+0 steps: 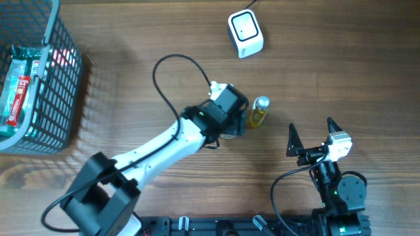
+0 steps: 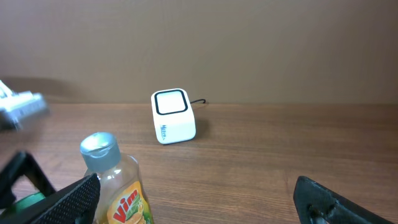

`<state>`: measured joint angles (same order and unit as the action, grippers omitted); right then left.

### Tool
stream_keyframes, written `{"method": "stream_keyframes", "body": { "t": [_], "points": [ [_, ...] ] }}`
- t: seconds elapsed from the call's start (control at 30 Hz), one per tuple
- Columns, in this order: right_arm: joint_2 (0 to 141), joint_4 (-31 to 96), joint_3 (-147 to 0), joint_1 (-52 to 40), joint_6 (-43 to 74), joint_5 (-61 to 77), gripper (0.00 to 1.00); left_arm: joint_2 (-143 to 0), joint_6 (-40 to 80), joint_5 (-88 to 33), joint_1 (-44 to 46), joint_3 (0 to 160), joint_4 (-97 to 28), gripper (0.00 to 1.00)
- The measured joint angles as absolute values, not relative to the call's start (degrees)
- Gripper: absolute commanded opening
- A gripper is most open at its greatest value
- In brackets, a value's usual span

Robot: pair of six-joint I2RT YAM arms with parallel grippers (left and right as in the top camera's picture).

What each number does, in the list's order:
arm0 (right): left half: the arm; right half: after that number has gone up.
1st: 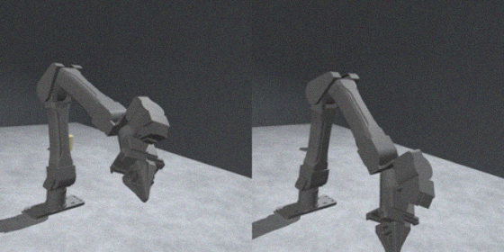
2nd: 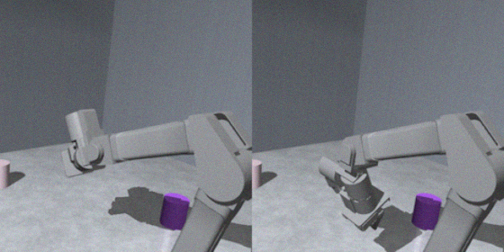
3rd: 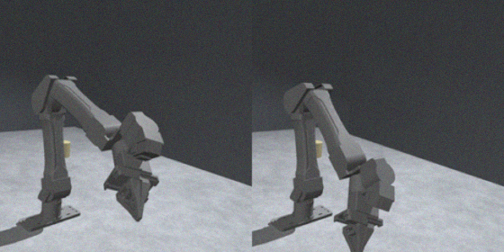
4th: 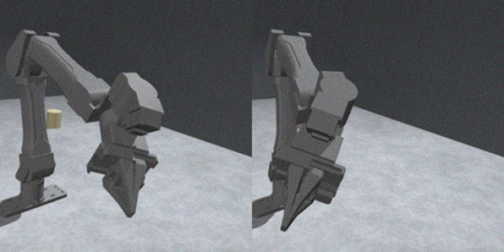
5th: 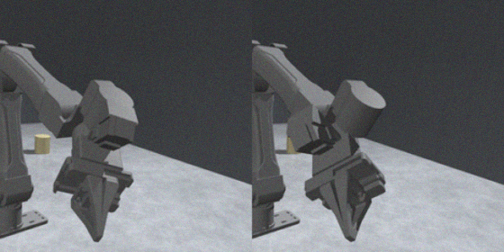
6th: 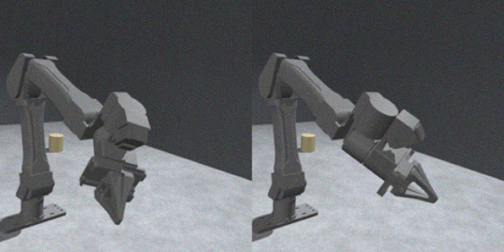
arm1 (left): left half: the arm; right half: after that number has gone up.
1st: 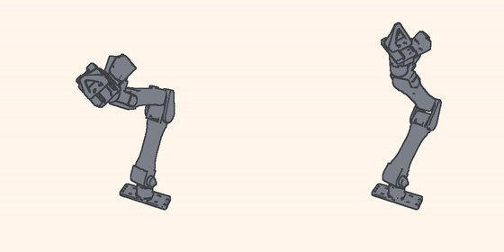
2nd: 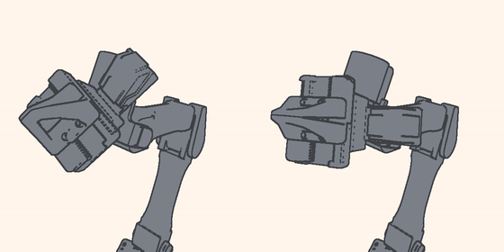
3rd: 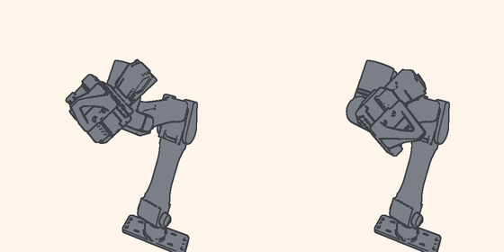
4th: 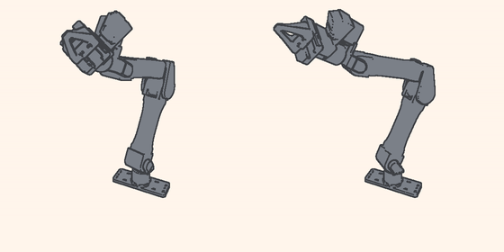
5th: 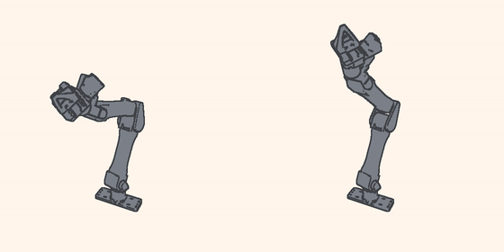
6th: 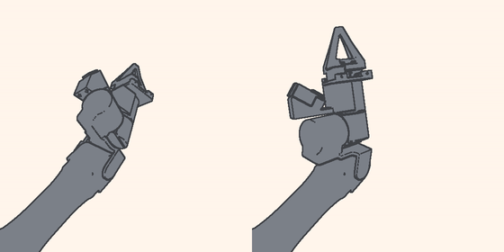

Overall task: Scan the item barcode
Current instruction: 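Place the jar on the table left of the bottle and release, then reach into the basket and grasp the red-orange snack pack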

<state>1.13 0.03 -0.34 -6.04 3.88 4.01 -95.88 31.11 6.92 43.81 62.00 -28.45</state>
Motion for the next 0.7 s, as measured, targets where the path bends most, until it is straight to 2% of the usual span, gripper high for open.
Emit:
{"method": "stream_keyframes", "body": {
  "t": [0.13, 0.33, 0.5, 0.6, 0.63, 0.7],
  "points": [
    [1.13, 0.03, -0.36, -6.04, 3.88, 4.01, 1.00, -90.98, 28.51, 6.59, 36.84, 66.63, -32.73, 0.87],
    [1.13, 0.01, -0.36, -6.04, 3.88, 4.01, 1.00, -83.33, 24.01, 6.57, 21.10, 83.72, -38.00, 0.84],
    [1.13, 0.03, -0.34, -6.04, 3.88, 4.01, 1.00, -83.20, 21.69, 4.36, 0.91, 103.55, -41.82, 0.84],
    [1.13, 0.03, -0.36, -6.04, 3.88, 4.01, 1.00, -82.96, 22.55, 1.98, -11.44, 106.63, -40.97, 0.88],
    [1.13, 0.03, -0.36, -6.04, 3.88, 4.01, 1.00, -83.11, 22.85, 1.54, -13.80, 106.67, -40.97, 0.92],
    [1.13, 0.03, -0.34, -6.04, 3.88, 4.01, 1.00, -84.18, 23.53, -0.47, -19.03, 106.74, -41.08, 0.94]
  ]
}}
